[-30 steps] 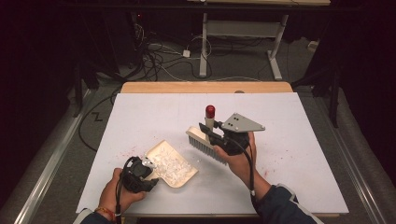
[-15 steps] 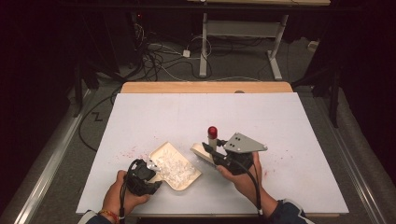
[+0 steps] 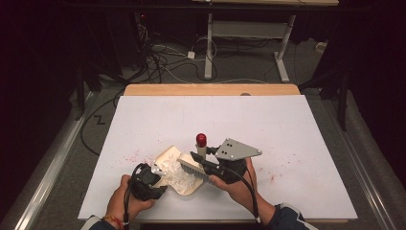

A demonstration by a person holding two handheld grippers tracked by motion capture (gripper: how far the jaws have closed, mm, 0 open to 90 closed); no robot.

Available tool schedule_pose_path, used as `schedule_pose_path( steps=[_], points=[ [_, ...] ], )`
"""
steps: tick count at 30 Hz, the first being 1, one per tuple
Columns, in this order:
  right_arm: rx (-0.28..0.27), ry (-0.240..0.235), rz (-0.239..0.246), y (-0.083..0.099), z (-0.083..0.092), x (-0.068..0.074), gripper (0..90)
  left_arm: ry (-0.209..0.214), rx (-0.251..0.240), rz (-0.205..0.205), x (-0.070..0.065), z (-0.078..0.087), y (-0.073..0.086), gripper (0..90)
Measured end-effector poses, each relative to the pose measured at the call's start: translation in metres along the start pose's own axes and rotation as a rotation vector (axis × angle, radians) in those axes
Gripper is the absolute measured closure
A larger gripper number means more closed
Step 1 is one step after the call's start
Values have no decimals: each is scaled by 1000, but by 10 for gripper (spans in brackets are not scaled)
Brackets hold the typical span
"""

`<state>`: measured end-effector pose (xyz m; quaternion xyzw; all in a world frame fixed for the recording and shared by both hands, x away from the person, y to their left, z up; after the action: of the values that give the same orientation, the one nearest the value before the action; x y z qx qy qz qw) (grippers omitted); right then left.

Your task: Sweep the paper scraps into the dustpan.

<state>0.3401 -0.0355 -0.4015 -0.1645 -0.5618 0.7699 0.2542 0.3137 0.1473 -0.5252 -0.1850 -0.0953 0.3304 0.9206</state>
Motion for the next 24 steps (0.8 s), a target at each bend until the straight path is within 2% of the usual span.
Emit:
schedule_pose_path(
  steps=[6,11,18,21,24],
  points=[
    [-22,6,-5,-7,4,-8,698,8,-6,0,1,1,-1,633],
    [-59,17,-20,-18,11,-22,698,19,-9,5,3,0,0,633],
    [-60,65,-9,-22,8,-38,698,24,-13,12,4,-1,0,628],
    [-32,39,-43,-14,-1,-41,698,24,-18,19,4,-1,0,622],
    [-10,-45,-91,-6,-7,-34,698,24,-20,20,5,-2,-1,622]
  ],
)
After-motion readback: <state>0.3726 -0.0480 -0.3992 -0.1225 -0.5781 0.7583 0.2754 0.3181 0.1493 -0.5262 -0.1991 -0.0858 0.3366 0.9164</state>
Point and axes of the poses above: each handheld gripper's, and its own axes: z roughly backward along the jaws, y roughly out of its underside, x roughly to its left, the point moved 7 cm from there along -z, roughly forward along the jaws, and after that the axes turned 6 degrees about -z, right-handed, at the moved point
